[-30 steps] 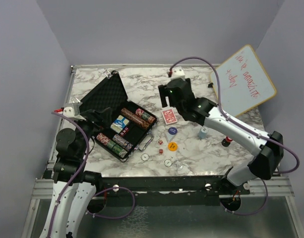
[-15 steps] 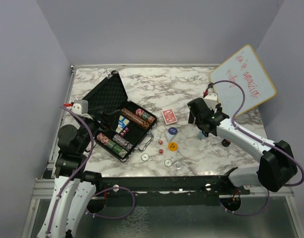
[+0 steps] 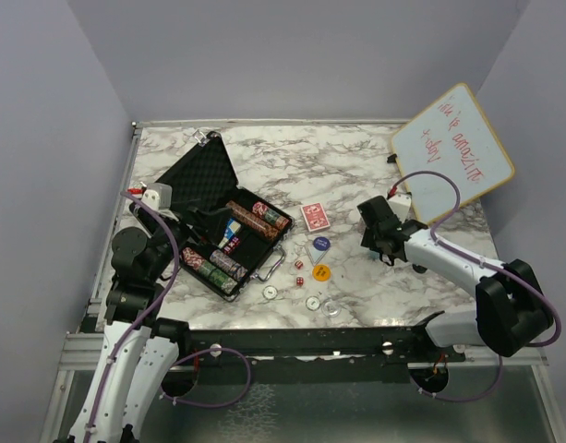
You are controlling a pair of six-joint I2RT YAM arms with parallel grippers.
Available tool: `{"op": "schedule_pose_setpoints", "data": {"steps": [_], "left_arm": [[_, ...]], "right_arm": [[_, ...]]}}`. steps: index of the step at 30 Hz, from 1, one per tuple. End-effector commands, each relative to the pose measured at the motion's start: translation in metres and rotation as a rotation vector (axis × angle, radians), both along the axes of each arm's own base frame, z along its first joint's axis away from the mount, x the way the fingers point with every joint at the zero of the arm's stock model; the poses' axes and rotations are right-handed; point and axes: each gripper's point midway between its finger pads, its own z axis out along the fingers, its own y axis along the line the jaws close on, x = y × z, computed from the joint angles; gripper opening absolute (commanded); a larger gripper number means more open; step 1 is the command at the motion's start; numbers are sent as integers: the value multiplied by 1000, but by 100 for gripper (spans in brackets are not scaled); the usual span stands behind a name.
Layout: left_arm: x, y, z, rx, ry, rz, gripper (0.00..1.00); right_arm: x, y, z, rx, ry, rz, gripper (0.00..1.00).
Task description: Pack up texas hold em set
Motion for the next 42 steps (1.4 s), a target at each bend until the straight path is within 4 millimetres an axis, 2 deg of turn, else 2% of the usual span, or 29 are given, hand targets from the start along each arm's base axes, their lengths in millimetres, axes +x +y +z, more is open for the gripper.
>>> {"op": "schedule_pose_setpoints", "data": {"steps": [1,4,8,11,14,16,20,24,26,30,34,40,42], "left_arm": [[-11,-14,6,-15,-43,-99,99],[-13,-13,6,-19,-50,-88,99],[-14,-16,0,-41,-21,-104,99],[-14,-22,-7,-52,19,-142,99],[-13,-29,-14,-54,57,-184,99],[-15,-36,-17,-35,69,-238,99],[-23,-54,-25,-3,109,-398,99],[-35,-71,-33,-17,175,-557,99],[-41,-79,-37,-40,206,-622,99],[-54,-95,-44,-51,251,-736,99],[-66,-103,-39,-44,244,-809,99],[-71,-114,-36,-73,294,-822,84],[-72,-117,-36,-85,315,-820,82]], "right_arm": [[4,9,-2,67,-7,4,54],[6,13,3,80,-20,27,43],[12,20,26,101,-68,86,28],[17,42,46,166,-103,223,25],[16,76,64,274,-121,400,23],[9,113,85,399,-142,585,21],[-24,183,147,613,-264,982,20],[-55,220,190,768,-328,1241,20],[-67,233,205,827,-337,1340,20],[-77,248,223,885,-342,1446,21],[-89,260,231,921,-309,1544,21],[-96,273,238,932,-295,1610,20],[-100,276,241,945,-297,1639,20]]}}
